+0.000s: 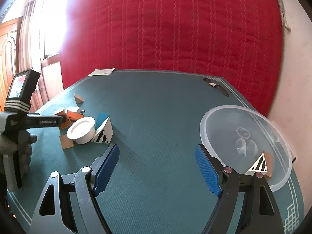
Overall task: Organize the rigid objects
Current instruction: 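Withdraw both open grippers from the lid back toward the block cluster, then close the left gripper around the orange cube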
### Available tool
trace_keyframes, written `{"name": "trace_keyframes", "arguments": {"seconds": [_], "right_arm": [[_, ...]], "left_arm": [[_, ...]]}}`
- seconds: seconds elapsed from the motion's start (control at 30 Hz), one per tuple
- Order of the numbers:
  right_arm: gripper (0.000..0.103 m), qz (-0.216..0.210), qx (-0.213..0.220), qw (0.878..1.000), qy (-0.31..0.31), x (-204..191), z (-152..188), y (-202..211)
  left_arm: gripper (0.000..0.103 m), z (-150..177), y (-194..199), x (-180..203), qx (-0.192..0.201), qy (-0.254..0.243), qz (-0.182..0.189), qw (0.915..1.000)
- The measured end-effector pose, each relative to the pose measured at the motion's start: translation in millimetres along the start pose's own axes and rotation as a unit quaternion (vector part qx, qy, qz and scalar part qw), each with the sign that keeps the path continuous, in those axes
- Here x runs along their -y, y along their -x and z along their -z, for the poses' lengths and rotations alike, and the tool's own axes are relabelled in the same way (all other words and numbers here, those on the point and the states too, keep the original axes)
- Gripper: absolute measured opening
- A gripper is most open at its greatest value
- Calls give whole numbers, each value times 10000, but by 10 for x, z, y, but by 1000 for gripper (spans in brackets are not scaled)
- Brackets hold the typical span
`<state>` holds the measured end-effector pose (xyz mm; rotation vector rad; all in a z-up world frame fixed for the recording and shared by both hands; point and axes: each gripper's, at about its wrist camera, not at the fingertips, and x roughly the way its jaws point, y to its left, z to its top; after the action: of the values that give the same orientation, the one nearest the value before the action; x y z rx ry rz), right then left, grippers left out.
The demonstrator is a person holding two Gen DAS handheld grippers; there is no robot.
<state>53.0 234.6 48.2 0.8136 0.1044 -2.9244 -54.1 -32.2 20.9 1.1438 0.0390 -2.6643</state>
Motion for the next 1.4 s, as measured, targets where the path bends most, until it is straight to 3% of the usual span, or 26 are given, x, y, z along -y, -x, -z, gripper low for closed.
{"name": "trace_keyframes", "arguments": {"seconds": [0.2, 0.37, 0.9, 1.07, 1.3, 1.4], "right_arm": [[81, -40, -73, 10000, 26, -29, 20, -34], [81, -96, -139, 9999, 31, -54, 23, -58], [81, -124, -166, 9998, 41, -88, 35, -38], [81, -295, -285, 9992, 33, -135, 42, -46], [81, -726, -640, 9952, -113, -184, 80, -133], [81, -992, -807, 9916, -194, -236, 86, -184]], "left_arm": [[101, -24, -63, -62, -122, 98, 155, 9998], [91, -10, -84, -123, -188, 174, 381, 9989], [92, 132, 25, -377, -281, 288, 253, 9989], [73, 113, -12, -369, -310, 261, 360, 9985], [69, 106, -33, -344, -211, 126, 491, 9985], [53, 87, -10, -310, -105, -24, 517, 9986]]}}
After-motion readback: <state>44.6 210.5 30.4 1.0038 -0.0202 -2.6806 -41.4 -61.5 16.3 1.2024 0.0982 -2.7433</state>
